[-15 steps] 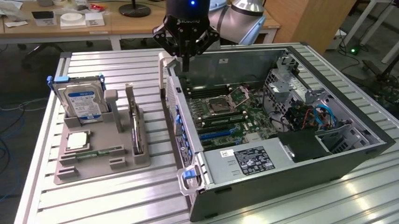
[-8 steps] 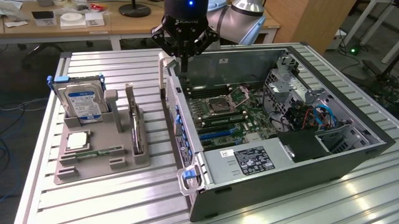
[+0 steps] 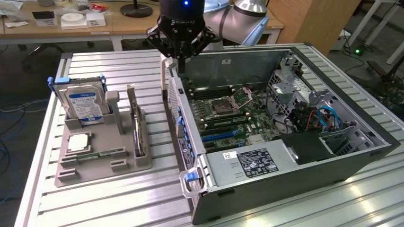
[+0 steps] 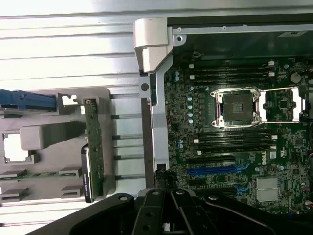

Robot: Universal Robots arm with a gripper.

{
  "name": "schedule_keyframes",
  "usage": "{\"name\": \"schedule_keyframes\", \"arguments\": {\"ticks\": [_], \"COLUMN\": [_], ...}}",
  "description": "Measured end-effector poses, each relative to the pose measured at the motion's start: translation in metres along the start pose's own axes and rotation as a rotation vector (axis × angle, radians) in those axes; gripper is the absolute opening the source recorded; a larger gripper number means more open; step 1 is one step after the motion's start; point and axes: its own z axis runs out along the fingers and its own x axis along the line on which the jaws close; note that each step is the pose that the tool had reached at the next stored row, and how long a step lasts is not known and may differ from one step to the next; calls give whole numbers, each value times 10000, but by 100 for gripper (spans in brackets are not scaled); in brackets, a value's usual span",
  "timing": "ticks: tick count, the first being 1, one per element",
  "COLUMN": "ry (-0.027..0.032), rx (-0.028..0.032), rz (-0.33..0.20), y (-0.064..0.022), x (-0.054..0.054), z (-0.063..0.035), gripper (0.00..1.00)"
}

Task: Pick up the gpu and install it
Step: 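Reach for the gpu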

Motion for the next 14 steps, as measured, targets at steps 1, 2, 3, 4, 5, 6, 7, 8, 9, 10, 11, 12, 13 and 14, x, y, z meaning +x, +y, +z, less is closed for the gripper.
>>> {"name": "schedule_keyframes", "arguments": {"ticks": [1,2,3,4,5,6,7,8,9,10,11,12,13,14], "ry": [-1,0,0,0,-1,-1,0,-1,0,0,-1,-2,-1,1], "rx": [0,-1,0,-1,-1,0,-1,-2,0,-1,-1,-1,-1,0], "rz": [0,0,0,0,0,0,-1,-1,-1,-1,0,-1,-1,-1], "y": [-1,-3,-4,-5,-7,-9,-11,-13,-14,-16,-16,-17,-17,-18], "x": [12,23,33,43,53,64,75,84,93,102,108,113,119,127], "z": [0,0,-1,0,0,-1,-1,-1,-1,-1,-1,-1,-1,-2], "gripper": [11,11,11,11,11,11,11,11,11,11,11,11,11,11]}}
